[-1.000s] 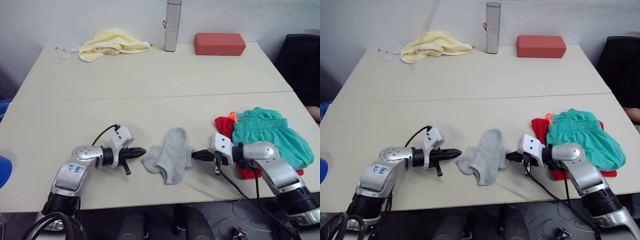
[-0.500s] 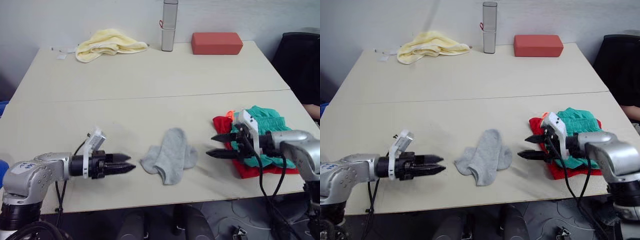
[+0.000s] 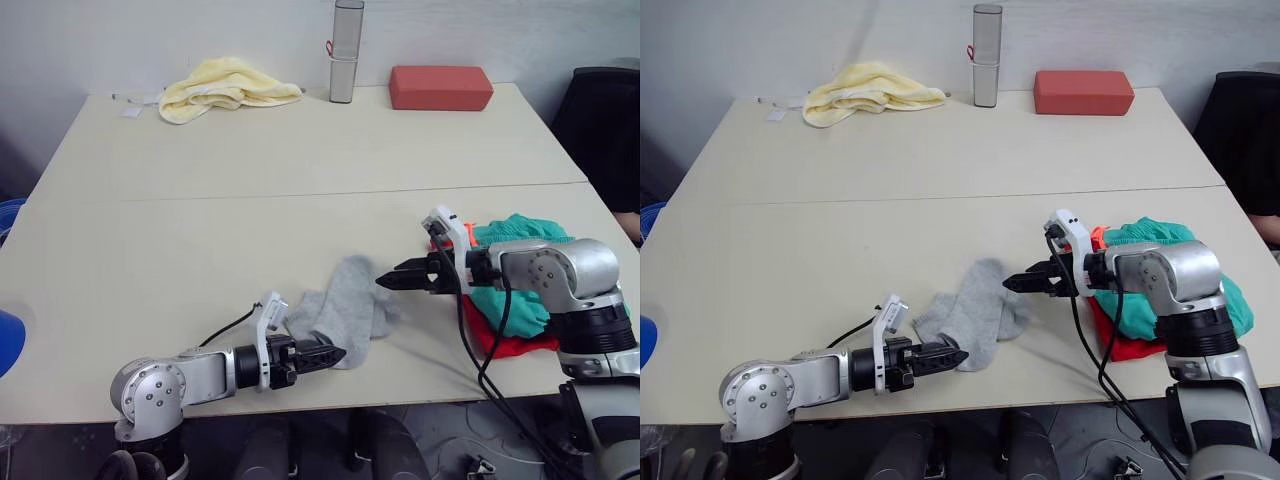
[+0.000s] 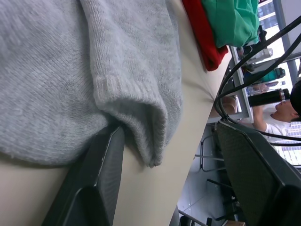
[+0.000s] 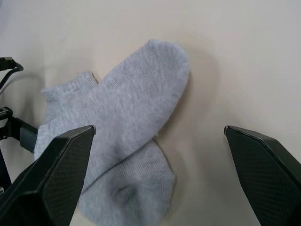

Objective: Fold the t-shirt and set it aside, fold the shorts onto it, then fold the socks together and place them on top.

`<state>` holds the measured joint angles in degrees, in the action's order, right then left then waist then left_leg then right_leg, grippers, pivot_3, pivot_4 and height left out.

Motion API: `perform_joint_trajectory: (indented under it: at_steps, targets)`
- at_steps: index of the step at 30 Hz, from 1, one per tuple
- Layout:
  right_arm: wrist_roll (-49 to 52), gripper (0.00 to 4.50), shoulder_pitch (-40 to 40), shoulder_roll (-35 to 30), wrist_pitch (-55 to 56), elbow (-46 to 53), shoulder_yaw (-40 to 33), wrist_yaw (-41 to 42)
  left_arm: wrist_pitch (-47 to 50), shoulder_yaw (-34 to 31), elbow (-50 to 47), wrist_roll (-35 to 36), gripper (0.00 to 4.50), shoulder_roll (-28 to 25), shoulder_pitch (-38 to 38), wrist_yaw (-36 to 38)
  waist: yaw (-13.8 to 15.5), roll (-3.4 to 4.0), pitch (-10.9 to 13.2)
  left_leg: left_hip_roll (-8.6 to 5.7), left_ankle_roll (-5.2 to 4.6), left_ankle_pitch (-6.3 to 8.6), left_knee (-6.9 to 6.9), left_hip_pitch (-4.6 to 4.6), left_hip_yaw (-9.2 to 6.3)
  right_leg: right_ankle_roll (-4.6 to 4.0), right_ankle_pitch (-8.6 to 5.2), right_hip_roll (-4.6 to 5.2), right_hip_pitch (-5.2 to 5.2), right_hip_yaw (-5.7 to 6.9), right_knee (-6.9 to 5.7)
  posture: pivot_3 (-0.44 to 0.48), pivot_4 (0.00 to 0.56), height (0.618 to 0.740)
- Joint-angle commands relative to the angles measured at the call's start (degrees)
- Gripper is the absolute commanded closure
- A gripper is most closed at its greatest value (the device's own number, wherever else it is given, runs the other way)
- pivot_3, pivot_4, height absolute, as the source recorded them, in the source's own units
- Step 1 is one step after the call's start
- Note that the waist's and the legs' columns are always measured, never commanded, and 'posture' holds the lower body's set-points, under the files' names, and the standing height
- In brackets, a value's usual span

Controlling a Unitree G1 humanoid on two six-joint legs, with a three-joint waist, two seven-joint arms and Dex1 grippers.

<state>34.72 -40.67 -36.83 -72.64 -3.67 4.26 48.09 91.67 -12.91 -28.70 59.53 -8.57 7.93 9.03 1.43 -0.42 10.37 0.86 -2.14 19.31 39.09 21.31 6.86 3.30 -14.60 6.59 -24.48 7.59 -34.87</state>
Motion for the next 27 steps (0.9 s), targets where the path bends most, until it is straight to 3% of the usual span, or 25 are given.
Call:
perform_joint_trajectory:
  at_steps: [1,8,10,13,19,24,27]
  targets:
    - [-0.58,0.03,-2.02,1.69,0.65,-1.37,0.26,-0.75,0.83,1.90,2.52,2.10,1.29,1.39,-0.02,-6.07,0.04,0.01,-0.01,0.00,0.00,0.00,0.00,0.00,0.00,0.01,0.00,0.00,0.00,0.00,0.00,0.000,0.150,0.740]
    - [-1.96,0.03,-3.57,8.01,1.04,-4.52,-0.43,-4.18,0.83,2.30,5.18,2.59,1.29,2.27,1.65,-10.72,-0.11,0.05,-0.05,-0.02,-0.01,-0.01,0.00,-0.01,0.00,0.02,0.01,-0.02,0.02,0.01,-0.01,0.000,0.150,0.740]
    - [-2.35,0.00,-3.78,9.60,1.87,-5.24,-0.65,-5.11,0.83,2.71,5.25,1.79,1.68,1.95,1.34,-10.95,-0.12,0.06,-0.06,-0.02,0.01,-0.02,0.00,-0.04,0.01,0.02,0.01,-0.02,0.03,0.00,-0.03,0.000,0.150,0.740]
    - [-3.33,0.61,-3.57,11.57,4.48,-6.23,-1.19,-6.65,0.83,3.10,5.28,0.48,2.52,1.90,0.66,-11.28,-0.15,0.07,-0.07,-0.02,0.02,-0.02,0.00,-0.05,0.01,0.02,0.01,-0.03,0.03,0.00,-0.04,0.000,0.150,0.740]
    - [-3.50,2.65,-1.63,12.44,8.24,-5.71,-2.82,-7.10,0.60,3.29,4.29,-2.12,4.45,1.90,-0.31,-10.58,-0.19,0.11,-0.09,-0.01,0.02,-0.02,-0.02,0.00,0.01,0.02,0.01,-0.07,0.02,0.01,-0.09,0.000,0.150,0.740]
    - [-1.47,4.33,0.15,12.73,8.90,-2.59,-5.07,-6.59,-0.23,3.01,3.32,-2.47,4.50,2.48,-1.23,-8.84,-0.34,0.19,-0.14,0.00,0.05,-0.03,-0.04,-0.04,0.03,0.01,0.00,-0.07,0.01,-0.02,0.02,0.000,0.150,0.740]
    - [0.10,4.47,1.56,12.50,8.73,0.38,-6.73,-6.29,-1.26,1.66,2.41,-1.71,4.50,3.20,-1.76,-7.80,-0.38,0.23,-0.16,0.02,0.08,-0.02,-0.08,-0.07,0.03,-0.01,-0.01,-0.07,0.00,-0.02,0.02,0.000,0.150,0.740]
